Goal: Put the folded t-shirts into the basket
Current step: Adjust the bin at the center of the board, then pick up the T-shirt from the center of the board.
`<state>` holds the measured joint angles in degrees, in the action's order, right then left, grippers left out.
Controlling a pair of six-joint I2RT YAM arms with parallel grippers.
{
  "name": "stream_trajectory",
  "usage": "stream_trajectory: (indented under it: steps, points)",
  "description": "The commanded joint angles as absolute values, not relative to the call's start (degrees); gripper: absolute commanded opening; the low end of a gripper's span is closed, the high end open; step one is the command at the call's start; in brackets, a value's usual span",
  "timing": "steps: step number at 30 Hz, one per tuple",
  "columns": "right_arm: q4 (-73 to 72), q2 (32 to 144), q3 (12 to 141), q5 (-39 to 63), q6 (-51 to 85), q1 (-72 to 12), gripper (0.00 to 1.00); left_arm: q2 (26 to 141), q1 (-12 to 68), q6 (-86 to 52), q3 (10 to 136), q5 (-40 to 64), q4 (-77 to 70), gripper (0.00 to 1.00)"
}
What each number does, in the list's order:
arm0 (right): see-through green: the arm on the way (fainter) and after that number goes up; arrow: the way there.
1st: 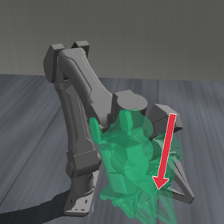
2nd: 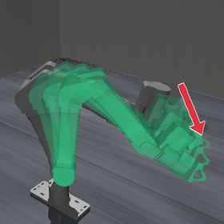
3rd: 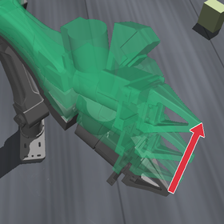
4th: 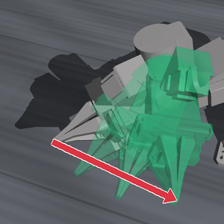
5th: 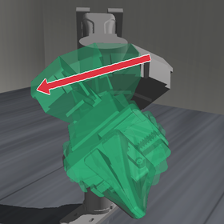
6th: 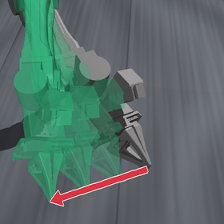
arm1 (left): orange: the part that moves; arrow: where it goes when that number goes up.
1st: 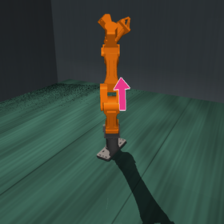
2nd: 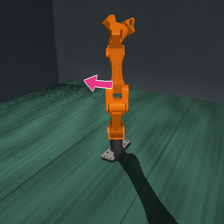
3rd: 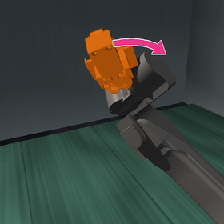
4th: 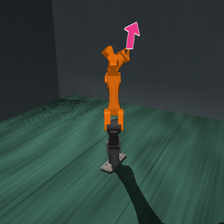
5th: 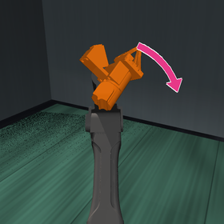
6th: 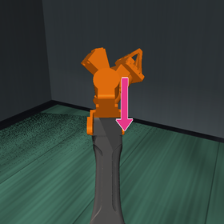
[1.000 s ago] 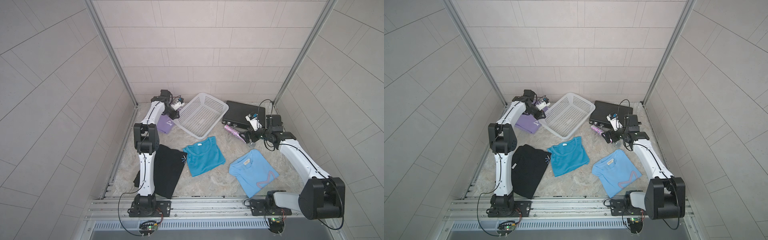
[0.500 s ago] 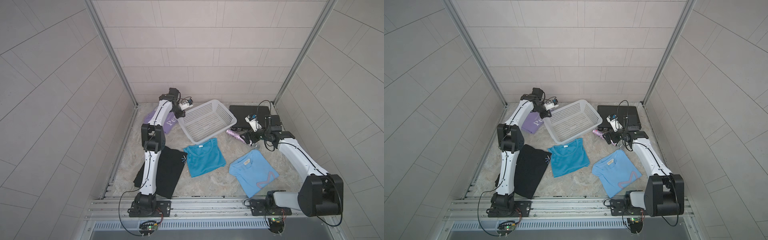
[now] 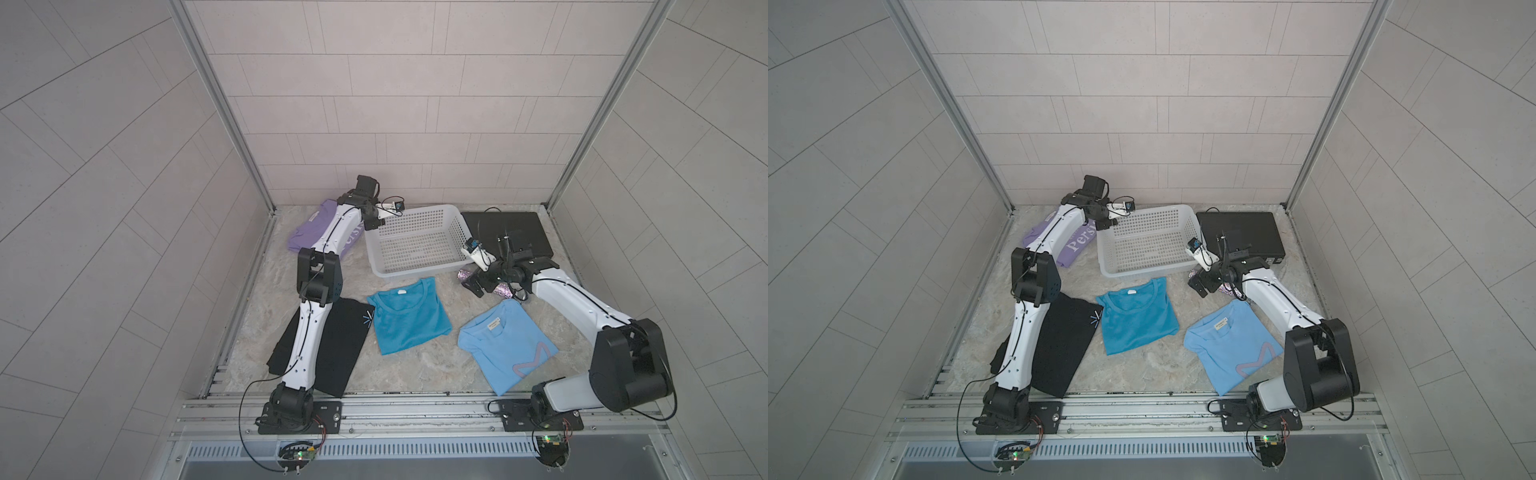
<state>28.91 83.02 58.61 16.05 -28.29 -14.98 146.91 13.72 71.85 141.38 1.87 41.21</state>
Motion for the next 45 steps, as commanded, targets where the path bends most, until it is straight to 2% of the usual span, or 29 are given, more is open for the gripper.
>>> stream_trajectory:
  steps: [1,6,13,19,21,23,26,31,35,38,41,45]
  points:
    - [27.56,85.01,61.93,14.02,-37.18,-17.30,1.00,146.87,13.49,72.88,142.65,-0.14,36.50,0.57]
    - [27.82,90.42,67.47,15.40,-38.20,-18.93,1.00,142.24,13.36,66.53,141.32,-0.18,36.26,0.68]
    - [31.84,89.35,69.40,16.45,-35.93,-20.65,0.98,130.73,12.77,54.22,132.60,-1.08,37.29,0.72]
    - [39.65,80.12,65.91,19.14,-27.55,-20.35,0.98,115.83,12.14,41.20,114.70,-2.78,39.80,0.72]
    - [39.90,77.75,62.23,23.74,-23.54,-20.19,0.98,111.06,12.03,36.71,108.91,-1.13,43.35,0.72]
    - [37.61,76.99,59.33,27.53,-19.79,-20.40,0.97,105.79,11.76,33.30,101.89,2.28,46.90,0.71]
    - [28.24,78.11,53.90,30.82,-6.56,-20.42,0.95,96.40,11.20,30.89,88.10,8.03,47.53,0.71]
    - [17.33,84.15,50.10,34.13,7.34,-20.82,0.87,84.31,11.25,28.12,72.37,12.81,46.91,0.79]
    - [2.89,87.09,44.85,31.81,18.11,-22.09,0.81,79.00,11.28,26.26,62.44,16.35,42.92,0.80]
    - [-0.33,89.43,44.60,25.81,21.56,-25.31,0.76,78.76,11.20,25.86,58.75,17.36,40.37,0.79]
    - [1.40,92.60,46.20,19.82,23.31,-29.00,0.72,79.80,11.17,26.38,58.04,17.19,39.92,0.76]
    - [10.92,94.10,50.95,14.41,19.27,-31.63,0.67,80.41,11.23,26.89,59.28,16.37,40.86,0.76]
